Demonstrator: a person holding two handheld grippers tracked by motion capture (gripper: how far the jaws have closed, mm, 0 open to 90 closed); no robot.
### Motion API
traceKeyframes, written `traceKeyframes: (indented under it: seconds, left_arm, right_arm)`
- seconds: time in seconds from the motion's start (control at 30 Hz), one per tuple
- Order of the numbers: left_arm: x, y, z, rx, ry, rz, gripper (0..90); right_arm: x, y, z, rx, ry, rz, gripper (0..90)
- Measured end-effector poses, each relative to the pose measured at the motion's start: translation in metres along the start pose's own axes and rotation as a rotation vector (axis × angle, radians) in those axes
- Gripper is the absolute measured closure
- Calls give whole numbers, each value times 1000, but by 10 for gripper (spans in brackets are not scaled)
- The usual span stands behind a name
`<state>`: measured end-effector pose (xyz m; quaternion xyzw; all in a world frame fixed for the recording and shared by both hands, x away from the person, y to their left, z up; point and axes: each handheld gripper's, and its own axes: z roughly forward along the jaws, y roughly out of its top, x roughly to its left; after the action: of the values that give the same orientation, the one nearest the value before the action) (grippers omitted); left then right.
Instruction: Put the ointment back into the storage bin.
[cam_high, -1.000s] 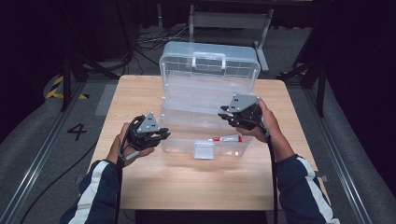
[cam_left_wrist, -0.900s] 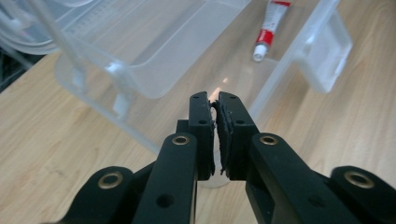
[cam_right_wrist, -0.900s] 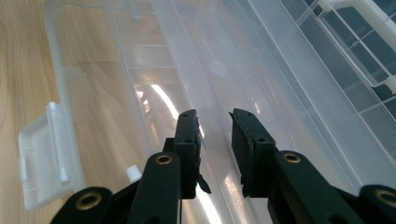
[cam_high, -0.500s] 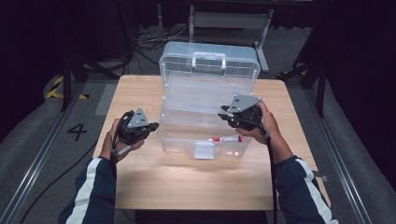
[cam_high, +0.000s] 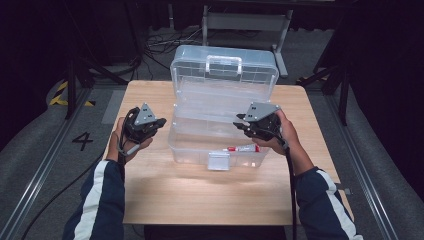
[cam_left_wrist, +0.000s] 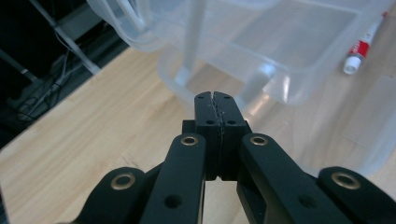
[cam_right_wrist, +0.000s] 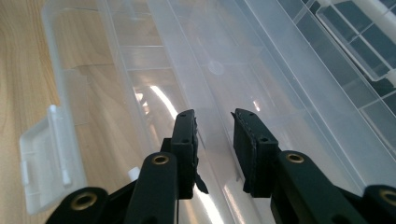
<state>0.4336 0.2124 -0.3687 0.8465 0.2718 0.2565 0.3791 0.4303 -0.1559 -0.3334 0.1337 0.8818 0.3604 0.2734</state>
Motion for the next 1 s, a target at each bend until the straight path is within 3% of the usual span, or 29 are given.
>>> traceKeyframes:
  seconds: [0.13, 0.17, 0.33, 0.53, 1.0]
  left_arm:
    - [8, 11, -2, -16, 15, -7, 899]
    - [14, 17, -3, -46, 7, -28, 899]
    - [24, 36, -2, -98, 1, -70, 899]
    - [33, 55, 4, -131, -6, -102, 899]
    - [36, 66, 22, -158, -14, -141, 899]
  right_arm:
    - [0, -1, 0, -1, 11, 6, 706]
    - [0, -1, -1, 1, 11, 5, 706]
    - [1, -1, -1, 3, 8, 5, 706]
    - [2, -1, -1, 8, 3, -6, 706]
    - [4, -1, -2, 20, 1, -15, 702]
